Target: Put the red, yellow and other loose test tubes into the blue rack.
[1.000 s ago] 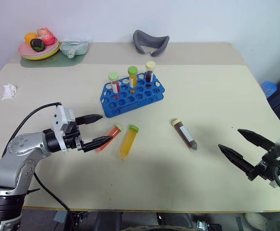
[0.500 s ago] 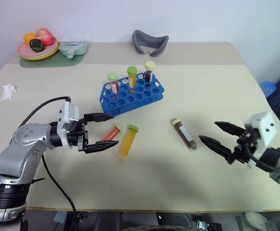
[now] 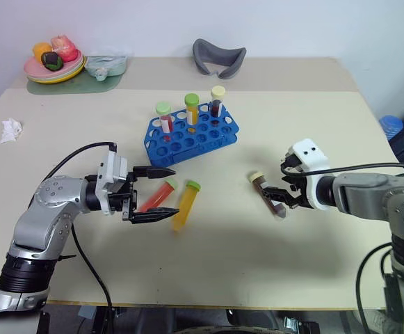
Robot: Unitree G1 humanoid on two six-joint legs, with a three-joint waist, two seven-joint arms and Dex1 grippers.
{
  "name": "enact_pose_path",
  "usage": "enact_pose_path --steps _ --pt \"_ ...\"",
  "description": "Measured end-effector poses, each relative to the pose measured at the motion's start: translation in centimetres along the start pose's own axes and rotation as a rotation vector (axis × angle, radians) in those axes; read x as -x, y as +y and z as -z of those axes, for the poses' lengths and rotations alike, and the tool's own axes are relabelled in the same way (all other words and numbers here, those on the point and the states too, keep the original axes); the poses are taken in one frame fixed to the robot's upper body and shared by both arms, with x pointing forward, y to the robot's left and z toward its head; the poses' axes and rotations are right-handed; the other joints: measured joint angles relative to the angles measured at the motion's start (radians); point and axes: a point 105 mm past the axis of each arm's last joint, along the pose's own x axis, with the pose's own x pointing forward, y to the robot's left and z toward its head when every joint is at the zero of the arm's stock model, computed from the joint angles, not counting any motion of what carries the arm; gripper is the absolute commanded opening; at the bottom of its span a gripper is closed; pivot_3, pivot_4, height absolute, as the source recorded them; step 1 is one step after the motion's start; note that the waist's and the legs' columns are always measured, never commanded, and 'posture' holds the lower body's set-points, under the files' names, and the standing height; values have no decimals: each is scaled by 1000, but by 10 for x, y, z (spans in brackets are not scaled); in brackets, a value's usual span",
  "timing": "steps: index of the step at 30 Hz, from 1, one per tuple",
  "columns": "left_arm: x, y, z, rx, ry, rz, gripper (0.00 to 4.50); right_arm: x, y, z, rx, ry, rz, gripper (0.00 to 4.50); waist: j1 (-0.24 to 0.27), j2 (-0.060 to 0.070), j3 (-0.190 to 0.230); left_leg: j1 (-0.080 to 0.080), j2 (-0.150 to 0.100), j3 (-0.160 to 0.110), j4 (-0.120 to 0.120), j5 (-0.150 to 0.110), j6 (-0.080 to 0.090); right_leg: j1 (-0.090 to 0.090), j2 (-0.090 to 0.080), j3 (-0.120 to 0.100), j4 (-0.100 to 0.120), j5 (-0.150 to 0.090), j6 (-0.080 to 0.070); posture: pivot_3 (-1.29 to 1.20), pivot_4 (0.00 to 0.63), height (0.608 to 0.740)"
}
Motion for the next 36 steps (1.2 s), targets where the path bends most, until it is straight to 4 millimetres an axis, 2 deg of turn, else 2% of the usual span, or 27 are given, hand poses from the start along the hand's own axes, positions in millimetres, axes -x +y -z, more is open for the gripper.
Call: enact_pose_path --steps 6,14,23,24,25,26,29,30,36 --pt "-1 -2 5 15 7 -5 4467 -15 2 -6 -30 31 -4 3959 -2 0 0 0 0 0 0 0 0 -1 0 0 2 0 0 0 150 740" --pt "-2 -5 8 30 10 -4 4467 -34 10 1 -69 101 -16 3959 -2 0 0 0 0 0 0 0 0 -1 0 0 3 0 0 0 150 740" --pt "-3 -9 11 39 12 -13 4467 -41 11 -4 -56 117 17 3959 -5 0 0 2 0 0 2 0 0 -1 0 0 5 0 -1 0 150 740" --pt "-3 -9 11 38 12 -13 4500 -41 12 -4 -53 119 20 3453 -5 0 0 2 0 0 2 0 0 -1 1 0 5 0 -1 0 150 740" --pt "-4 -10 11 38 12 -13 4500 -42 11 -4 -51 121 31 3240 -5 0 0 2 0 0 2 0 0 -1 1 0 6 0 -1 0 150 740" --pt "-4 -10 11 39 13 -14 4500 -42 8 -4 -52 124 44 2830 -6 0 0 2 0 0 2 0 0 -1 1 0 6 0 -1 0 150 740" --pt "-4 -12 12 46 14 -19 4500 -43 4 -4 -54 129 73 1248 -7 0 0 2 1 0 1 0 0 -1 1 0 6 0 -1 0 150 740" --pt "-3 -12 14 50 15 -21 4500 -43 4 -4 -51 129 73 892 -9 0 0 2 1 0 1 0 0 -1 1 0 6 0 -1 0 150 740" --pt "-2 -13 17 64 17 -36 4500 -44 7 -3 -30 114 79 805 -13 0 0 3 1 0 2 0 0 0 1 0 6 1 -1 0 150 740"
